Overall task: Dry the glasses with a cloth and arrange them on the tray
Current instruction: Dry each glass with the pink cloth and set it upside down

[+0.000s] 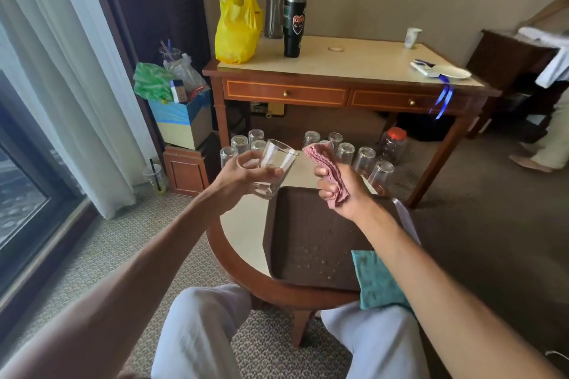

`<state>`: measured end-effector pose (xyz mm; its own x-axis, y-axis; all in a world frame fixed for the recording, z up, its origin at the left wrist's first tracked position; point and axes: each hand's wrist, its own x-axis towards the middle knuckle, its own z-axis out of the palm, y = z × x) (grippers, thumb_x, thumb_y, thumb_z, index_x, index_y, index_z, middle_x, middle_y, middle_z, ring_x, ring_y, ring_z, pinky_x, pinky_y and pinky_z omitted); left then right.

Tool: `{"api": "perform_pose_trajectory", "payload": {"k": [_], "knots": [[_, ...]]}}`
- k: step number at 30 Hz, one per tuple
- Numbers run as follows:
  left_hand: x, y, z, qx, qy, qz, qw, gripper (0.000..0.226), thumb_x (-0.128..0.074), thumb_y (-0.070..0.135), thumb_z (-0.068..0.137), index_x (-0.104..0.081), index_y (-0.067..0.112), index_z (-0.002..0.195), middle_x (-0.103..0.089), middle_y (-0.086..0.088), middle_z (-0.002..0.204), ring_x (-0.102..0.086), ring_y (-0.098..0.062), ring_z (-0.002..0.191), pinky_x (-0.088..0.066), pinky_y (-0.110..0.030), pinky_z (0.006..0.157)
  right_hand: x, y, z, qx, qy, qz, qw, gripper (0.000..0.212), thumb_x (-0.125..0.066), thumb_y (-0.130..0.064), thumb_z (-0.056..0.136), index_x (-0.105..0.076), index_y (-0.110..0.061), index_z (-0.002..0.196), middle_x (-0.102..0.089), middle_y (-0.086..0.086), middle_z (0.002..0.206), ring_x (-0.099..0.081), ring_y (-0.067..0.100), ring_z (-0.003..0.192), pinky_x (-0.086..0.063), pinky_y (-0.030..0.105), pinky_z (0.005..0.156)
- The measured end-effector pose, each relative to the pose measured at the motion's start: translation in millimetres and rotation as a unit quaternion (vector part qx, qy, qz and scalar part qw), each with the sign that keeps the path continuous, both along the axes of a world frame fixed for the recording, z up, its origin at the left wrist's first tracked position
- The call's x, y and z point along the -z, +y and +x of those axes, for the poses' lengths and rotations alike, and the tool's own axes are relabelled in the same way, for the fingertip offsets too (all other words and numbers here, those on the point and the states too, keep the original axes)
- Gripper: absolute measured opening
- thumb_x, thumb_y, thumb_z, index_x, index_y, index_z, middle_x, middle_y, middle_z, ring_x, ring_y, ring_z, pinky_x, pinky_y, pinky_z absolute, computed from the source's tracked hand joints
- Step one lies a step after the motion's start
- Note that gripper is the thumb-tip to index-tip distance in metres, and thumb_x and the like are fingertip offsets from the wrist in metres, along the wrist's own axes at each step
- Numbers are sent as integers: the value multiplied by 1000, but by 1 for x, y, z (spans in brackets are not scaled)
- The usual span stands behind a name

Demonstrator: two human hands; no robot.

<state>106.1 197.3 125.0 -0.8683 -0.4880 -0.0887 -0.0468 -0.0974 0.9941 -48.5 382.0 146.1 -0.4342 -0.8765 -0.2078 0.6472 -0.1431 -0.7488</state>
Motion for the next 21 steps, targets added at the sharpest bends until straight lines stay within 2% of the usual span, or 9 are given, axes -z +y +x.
{"api": "perform_pose_trajectory", "payload": {"k": [3, 6, 8, 10, 12, 14, 16, 18, 21], "knots": [[-18, 0, -6, 35, -3, -2, 999, 88, -101, 34, 52, -65, 18, 131, -63, -15, 133, -70, -31, 114, -59, -44, 92, -17, 5, -6, -21, 10, -19, 1000, 28, -35, -32, 108, -55, -12, 105, -49, -4, 57, -40, 4, 30, -30, 15, 28], [-27, -2, -8, 82, 1, 14, 997, 102, -106, 35, 42, -64, 17, 134, -61, -19, 134, -67, -35, 119, -56, -54, 100, -27, 15, -10, -60, 68, -9, 996, 23, -46, -28, 98, -54, -10, 110, -49, -5, 58, -40, 3, 31, -31, 15, 30], [-32, 0, -9, 111, 8, -1, 994, 89, -104, 28, 50, -68, 17, 130, -63, -19, 131, -66, -37, 120, -53, -56, 102, -29, 22, -12, -89, 142, 28, 986, 27, -53, -30, 95, -57, -10, 113, -52, -4, 62, -41, 2, 34, -32, 15, 31], [-36, 4, -9, 129, 9, -60, 990, 68, -98, 25, 61, -72, 19, 124, -66, -13, 122, -65, -35, 114, -56, -46, 94, -30, 28, -13, -118, 233, 77, 962, 33, -61, -33, 95, -58, -10, 119, -55, -1, 67, -41, 4, 37, -33, 15, 32], [-38, 9, -8, 152, 3, -105, 983, 65, -95, 28, 64, -73, 19, 125, -65, -8, 120, -63, -32, 113, -54, -39, 88, -31, 30, -15, -146, 313, 139, 928, 42, -66, -36, 93, -59, -11, 126, -60, 3, 71, -43, 7, 41, -37, 16, 34], [-42, 14, -7, 172, -10, -124, 977, 67, -98, 31, 62, -74, 18, 123, -67, -3, 122, -62, -29, 115, -53, -37, 89, -35, 32, -14, -175, 374, 195, 890, 45, -67, -37, 91, -61, -10, 126, -67, 5, 76, -49, 11, 47, -40, 17, 36], [-47, 22, -5, 186, -17, -172, 967, 57, -97, 26, 66, -74, 18, 118, -71, 7, 115, -65, -19, 111, -54, -29, 84, -37, 32, -10, -202, 397, 227, 866, 38, -68, -31, 93, -64, -6, 120, -72, 10, 83, -60, 13, 52, -45, 20, 40], [-51, 30, -4, 190, -31, -224, 955, 54, -93, 23, 66, -73, 20, 116, -73, 15, 108, -67, -9, 106, -54, -24, 80, -36, 29, -4, -182, 400, 245, 864, 22, -66, -17, 95, -68, -2, 112, -74, 12, 83, -67, 13, 56, -48, 20, 44], [-45, 32, -3, 176, -35, -207, 962, 63, -95, 20, 65, -70, 20, 123, -72, 8, 118, -66, -14, 114, -56, -35, 91, -26, 23, -3, -116, 422, 246, 865, 12, -67, -6, 92, -72, 0, 101, -74, 16, 84, -71, 19, 63, -50, 18, 48]]}}
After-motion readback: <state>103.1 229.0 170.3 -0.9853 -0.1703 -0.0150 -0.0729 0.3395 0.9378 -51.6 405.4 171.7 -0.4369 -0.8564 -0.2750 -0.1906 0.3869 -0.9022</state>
